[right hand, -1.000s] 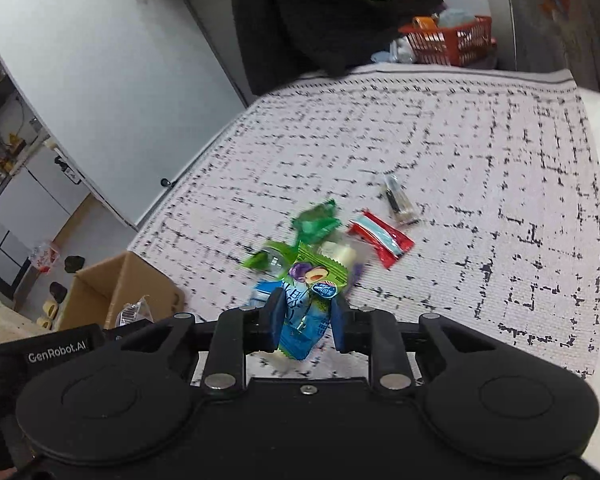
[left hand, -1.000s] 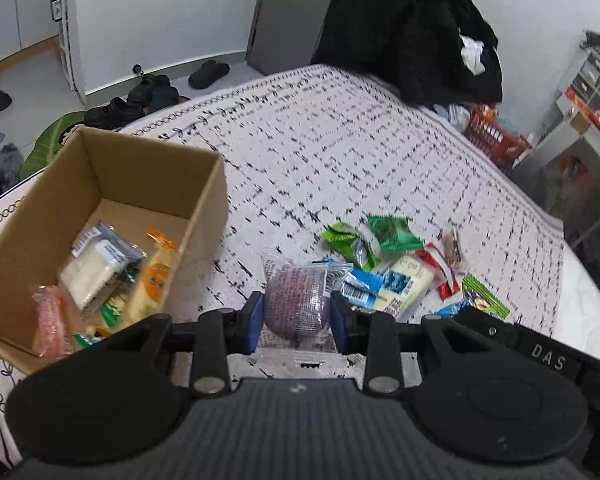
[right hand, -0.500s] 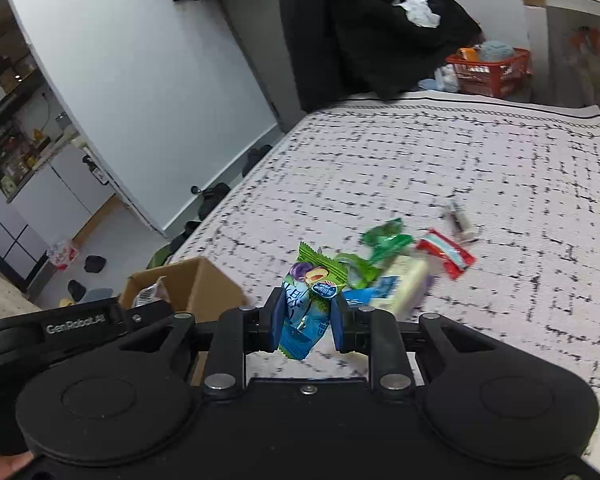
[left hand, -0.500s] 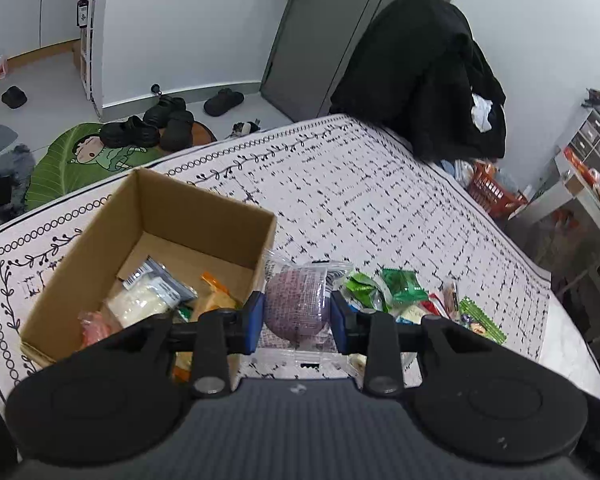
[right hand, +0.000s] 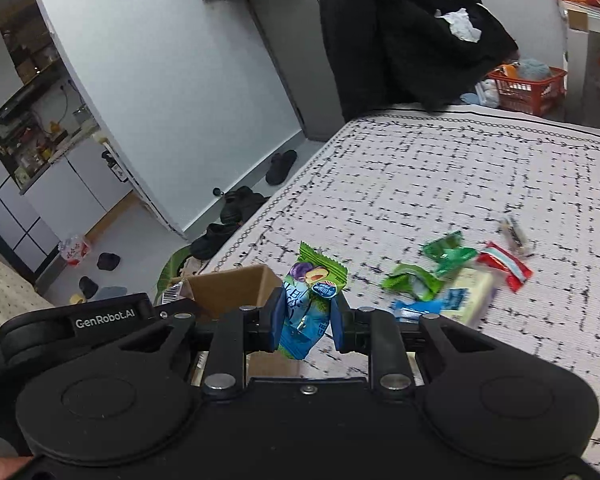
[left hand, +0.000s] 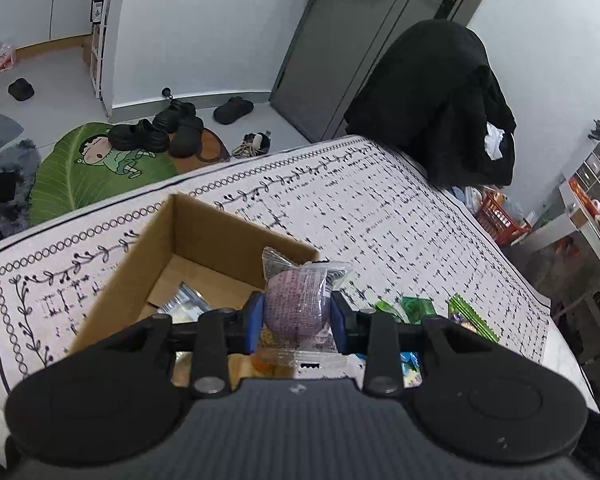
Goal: Organize snacks
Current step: 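Lift both snacks and carry them over the cardboard box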
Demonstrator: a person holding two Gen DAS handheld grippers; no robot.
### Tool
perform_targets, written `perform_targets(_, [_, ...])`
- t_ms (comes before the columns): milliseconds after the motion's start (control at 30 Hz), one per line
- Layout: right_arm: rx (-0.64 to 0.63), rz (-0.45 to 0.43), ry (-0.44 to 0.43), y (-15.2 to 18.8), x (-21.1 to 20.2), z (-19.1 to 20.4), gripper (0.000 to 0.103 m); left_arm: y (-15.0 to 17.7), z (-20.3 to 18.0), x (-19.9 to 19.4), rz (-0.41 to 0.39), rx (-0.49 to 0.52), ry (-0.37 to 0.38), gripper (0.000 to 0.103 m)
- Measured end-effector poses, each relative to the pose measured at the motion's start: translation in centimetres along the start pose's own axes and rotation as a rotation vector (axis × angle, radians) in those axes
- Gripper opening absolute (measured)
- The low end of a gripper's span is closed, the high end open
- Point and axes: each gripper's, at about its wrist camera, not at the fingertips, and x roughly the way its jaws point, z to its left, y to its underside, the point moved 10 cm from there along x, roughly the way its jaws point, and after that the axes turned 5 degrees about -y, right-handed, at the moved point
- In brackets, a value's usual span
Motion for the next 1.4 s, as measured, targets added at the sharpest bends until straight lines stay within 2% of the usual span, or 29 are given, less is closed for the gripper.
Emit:
perform_targets(333, [-0.018,0.014,-0.017,0.2,2.4,3.0,0.023,-1.9,2.7,1.3,-0.003,-0.007,-0.018,0.034])
perform_targets(600, [-0.04,0.032,-0.023,0.2,4.4,4.7,0.024,-1.3,5.4,3.5,0.041,-0.085,-0.017,0.034])
perform_targets(1000, [-0.053,0.073,-0.014,0.7,7.5,6.2,0.024,-0.5,7.5,6.0,0.087,-0.14,-0.016,0.034])
perform_targets(1200, [-0.042,0.092,-0.011,0.9,8.9,6.7,0.024,-0.8,8.2,6.3,0.083,-0.162,-0.026,0.041])
perform_targets(1400, [-0.007,0.12,-0.004,1.1,9.3,6.3,0.029,-0.8,8.9,6.5,0.092,-0.194,-0.031,0.046])
